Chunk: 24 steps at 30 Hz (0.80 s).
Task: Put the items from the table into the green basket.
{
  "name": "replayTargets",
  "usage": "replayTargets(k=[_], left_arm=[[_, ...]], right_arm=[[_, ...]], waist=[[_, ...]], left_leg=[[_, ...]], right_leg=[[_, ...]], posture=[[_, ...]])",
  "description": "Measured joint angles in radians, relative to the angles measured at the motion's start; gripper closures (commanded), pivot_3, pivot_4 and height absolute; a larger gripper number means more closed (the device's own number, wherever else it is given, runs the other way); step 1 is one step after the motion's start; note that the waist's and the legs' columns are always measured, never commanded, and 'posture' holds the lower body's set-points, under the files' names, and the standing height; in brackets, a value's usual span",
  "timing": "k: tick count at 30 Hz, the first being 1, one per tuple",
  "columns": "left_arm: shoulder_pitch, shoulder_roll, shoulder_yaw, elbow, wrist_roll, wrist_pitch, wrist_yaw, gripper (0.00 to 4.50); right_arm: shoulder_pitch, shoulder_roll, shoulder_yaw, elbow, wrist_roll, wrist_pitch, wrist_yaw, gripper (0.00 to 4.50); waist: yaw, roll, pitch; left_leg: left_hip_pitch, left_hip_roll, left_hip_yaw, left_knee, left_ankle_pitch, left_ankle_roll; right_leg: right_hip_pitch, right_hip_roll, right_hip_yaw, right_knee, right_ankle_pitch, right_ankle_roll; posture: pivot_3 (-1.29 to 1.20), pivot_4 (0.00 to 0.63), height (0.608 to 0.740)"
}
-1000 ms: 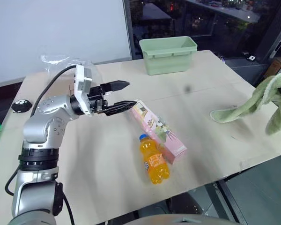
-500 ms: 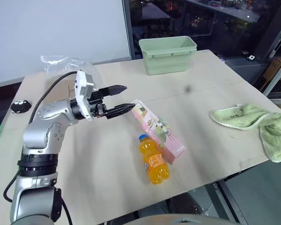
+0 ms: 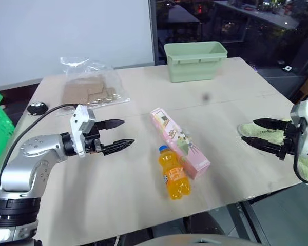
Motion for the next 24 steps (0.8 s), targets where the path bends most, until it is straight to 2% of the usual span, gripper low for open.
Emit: replayTargets(k=[5, 9, 12, 15, 17, 19, 21, 24], left_arm=[[0.114, 0.016, 0.070, -0.095, -0.043, 0.050, 0.007, 0.00], [0.154, 0.008, 0.061, -0.183, -0.073, 0.093, 0.043, 0.00], [0.169, -0.028, 0.030, -0.251, -0.096, 0.157, 0.120, 0.00], [0.196, -0.112, -0.049, -0.365, -0.154, 0.267, 0.273, 0.00], [0.195, -0.114, -0.062, -0.381, -0.167, 0.281, 0.288, 0.00], [0.176, -0.165, -0.070, -0.419, -0.227, 0.332, 0.372, 0.00], [0.099, -0.196, -0.153, -0.455, -0.253, 0.431, 0.502, 0.00], [0.029, -0.212, -0.219, -0.456, -0.247, 0.500, 0.587, 0.00]], right_arm=[[-0.006, 0.026, 0.055, -0.020, 0.030, 0.017, -0.018, 0.02], [-0.030, 0.033, 0.057, -0.022, 0.046, 0.013, -0.021, 0.02], [-0.012, 0.018, 0.047, -0.023, 0.079, 0.011, 0.023, 0.02], [0.045, -0.025, -0.010, -0.026, 0.095, -0.019, 0.103, 0.02], [0.045, -0.027, -0.015, -0.026, 0.095, -0.024, 0.109, 0.02], [0.067, -0.044, -0.034, -0.023, 0.095, -0.032, 0.118, 0.02], [0.080, -0.048, -0.046, -0.023, 0.094, -0.043, 0.122, 0.02], [0.093, -0.048, -0.057, -0.024, 0.094, -0.051, 0.118, 0.02]], waist=[[0.030, 0.001, 0.000], [0.058, 0.000, 0.000], [0.079, 0.000, 0.000], [0.097, 0.000, 0.000], [0.099, -0.001, 0.000], [0.102, 0.001, 0.000], [0.105, 0.000, 0.000], [0.103, 0.000, 0.000]], left_leg=[[-0.001, 0.000, 0.000, -0.001, 0.000, 0.000], [-0.001, 0.000, 0.001, 0.000, 0.000, 0.000], [-0.001, 0.000, 0.001, 0.000, 0.000, 0.000], [-0.001, 0.000, 0.002, 0.000, 0.000, 0.000], [0.000, 0.000, 0.001, 0.000, 0.000, 0.000], [0.001, 0.000, 0.001, 0.001, 0.000, 0.000], [0.002, 0.000, 0.000, 0.003, 0.000, 0.000], [0.003, -0.001, 0.000, 0.004, 0.000, 0.000]], right_leg=[[-0.001, 0.001, 0.000, 0.000, 0.000, 0.000], [-0.001, 0.000, 0.000, 0.000, 0.000, 0.000], [-0.001, 0.000, 0.001, 0.000, 0.000, 0.000], [-0.001, 0.001, 0.001, 0.000, 0.000, 0.000], [-0.001, 0.001, 0.001, 0.000, 0.000, 0.000], [0.000, 0.002, 0.002, 0.000, 0.000, 0.000], [0.002, 0.003, 0.003, 0.000, 0.000, 0.000], [0.003, 0.004, 0.005, 0.000, 0.000, 0.000]], posture=[[-0.08, 0.000, 0.740], [-0.08, 0.000, 0.740], [-0.09, 0.005, 0.740], [-0.11, 0.014, 0.740], [-0.11, 0.014, 0.740], [-0.12, 0.022, 0.740], [-0.13, 0.029, 0.740], [-0.14, 0.032, 0.740]])
